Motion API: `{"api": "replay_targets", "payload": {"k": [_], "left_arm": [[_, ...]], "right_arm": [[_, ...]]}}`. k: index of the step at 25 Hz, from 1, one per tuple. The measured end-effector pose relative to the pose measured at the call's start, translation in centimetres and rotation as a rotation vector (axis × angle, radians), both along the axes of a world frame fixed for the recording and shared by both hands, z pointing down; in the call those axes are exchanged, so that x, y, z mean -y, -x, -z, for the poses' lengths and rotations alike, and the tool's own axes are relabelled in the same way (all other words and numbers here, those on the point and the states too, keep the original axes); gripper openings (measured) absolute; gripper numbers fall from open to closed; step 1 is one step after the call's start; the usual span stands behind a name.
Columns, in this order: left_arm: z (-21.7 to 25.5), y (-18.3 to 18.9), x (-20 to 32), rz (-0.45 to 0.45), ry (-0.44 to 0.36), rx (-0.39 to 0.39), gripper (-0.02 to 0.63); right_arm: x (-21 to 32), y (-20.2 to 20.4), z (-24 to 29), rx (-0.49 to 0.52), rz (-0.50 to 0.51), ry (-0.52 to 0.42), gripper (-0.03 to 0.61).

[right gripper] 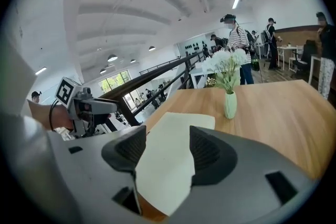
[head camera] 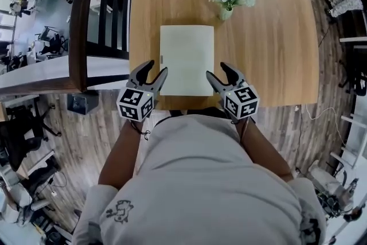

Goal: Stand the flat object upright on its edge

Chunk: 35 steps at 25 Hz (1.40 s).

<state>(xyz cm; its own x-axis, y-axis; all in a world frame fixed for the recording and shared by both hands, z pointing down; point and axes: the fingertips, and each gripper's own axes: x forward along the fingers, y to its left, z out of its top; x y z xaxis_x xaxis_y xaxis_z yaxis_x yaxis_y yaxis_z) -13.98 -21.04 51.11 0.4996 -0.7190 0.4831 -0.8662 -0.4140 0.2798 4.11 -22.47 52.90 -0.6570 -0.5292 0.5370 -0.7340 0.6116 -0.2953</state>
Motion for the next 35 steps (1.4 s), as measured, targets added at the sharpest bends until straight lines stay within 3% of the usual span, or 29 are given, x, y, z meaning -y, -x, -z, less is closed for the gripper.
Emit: {"api": "replay_targets", "payload": {"k": [10, 17, 28, 35], "left_arm": [[-7.3, 1.4, 1.8, 0.033, 0.180, 0.031, 0.207], [-13.0, 1.7, 2.2, 0.034, 0.326, 0.026, 0.218], [-18.1, 2.1, 2.9, 0.061, 0.450, -0.045, 0.238], [-18.7, 1.6, 3.1, 0.047, 0.469, -0.055, 0.238]], "right_arm": [[1.7, -1.1, -8.4, -0.002, -0.043, 0.213, 0.268], [2.7, -0.7, -12.1, -0.030, -0.021, 0.263, 0.275], [3.3, -0.7, -16.2, -0.036, -0.042, 0.359, 0.276], [3.3, -0.4, -17.1, -0.036, -0.016, 0.389, 0.281]]}}
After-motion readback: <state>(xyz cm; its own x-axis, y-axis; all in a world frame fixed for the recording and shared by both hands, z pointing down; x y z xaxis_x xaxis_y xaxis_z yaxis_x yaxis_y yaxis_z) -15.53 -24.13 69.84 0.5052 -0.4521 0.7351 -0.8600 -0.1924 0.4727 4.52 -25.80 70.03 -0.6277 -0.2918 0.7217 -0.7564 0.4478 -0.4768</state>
